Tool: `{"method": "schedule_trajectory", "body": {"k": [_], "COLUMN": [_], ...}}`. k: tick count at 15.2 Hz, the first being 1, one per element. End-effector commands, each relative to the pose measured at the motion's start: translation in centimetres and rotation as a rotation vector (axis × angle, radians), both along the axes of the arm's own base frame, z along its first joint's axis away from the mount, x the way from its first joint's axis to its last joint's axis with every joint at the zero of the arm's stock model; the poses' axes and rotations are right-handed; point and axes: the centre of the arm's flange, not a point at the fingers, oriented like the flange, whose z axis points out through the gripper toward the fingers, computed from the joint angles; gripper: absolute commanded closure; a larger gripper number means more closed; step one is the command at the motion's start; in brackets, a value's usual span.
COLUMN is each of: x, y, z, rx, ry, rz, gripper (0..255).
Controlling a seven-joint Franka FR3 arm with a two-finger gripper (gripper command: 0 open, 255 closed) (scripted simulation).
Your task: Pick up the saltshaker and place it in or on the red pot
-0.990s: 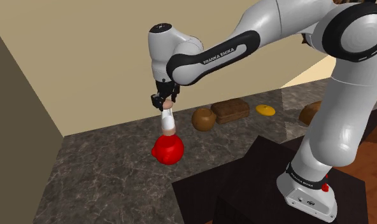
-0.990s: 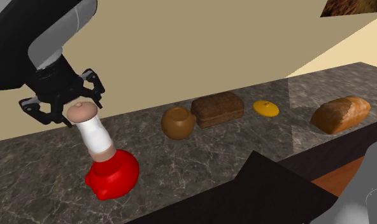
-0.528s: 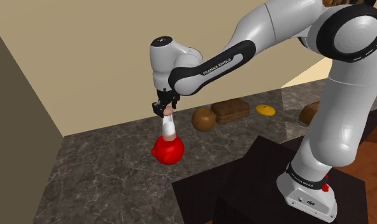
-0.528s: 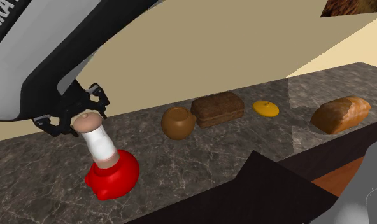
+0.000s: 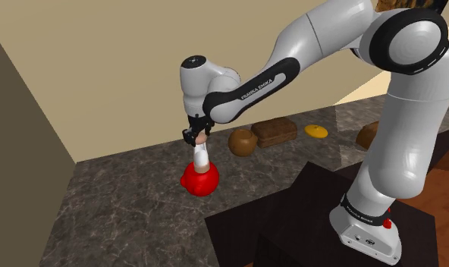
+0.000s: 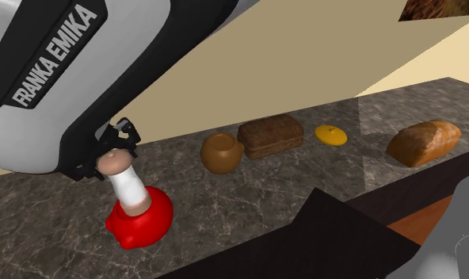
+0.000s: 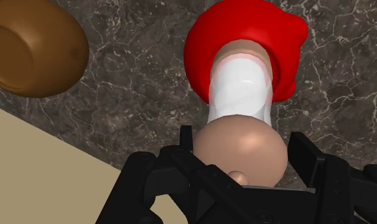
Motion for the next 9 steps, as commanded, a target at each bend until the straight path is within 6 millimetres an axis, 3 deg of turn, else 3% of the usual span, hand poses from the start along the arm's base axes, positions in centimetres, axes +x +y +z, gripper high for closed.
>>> {"method": "schedule_trajectory", "body": {"k": [1, 5, 6, 9], "x": [0.01, 0.01, 0.01, 0.00], "y": [0.00, 0.00, 0.00, 0.01], "z": [-0.04, -0.04, -0.05, -0.04], "rx": [0.000, 0.000, 0.000, 0.000], "ry": [-0.001, -0.001, -0.001, -0.001], "rz": [0.000, 0.000, 0.000, 0.000], "gripper": [255, 255, 0, 0]}}
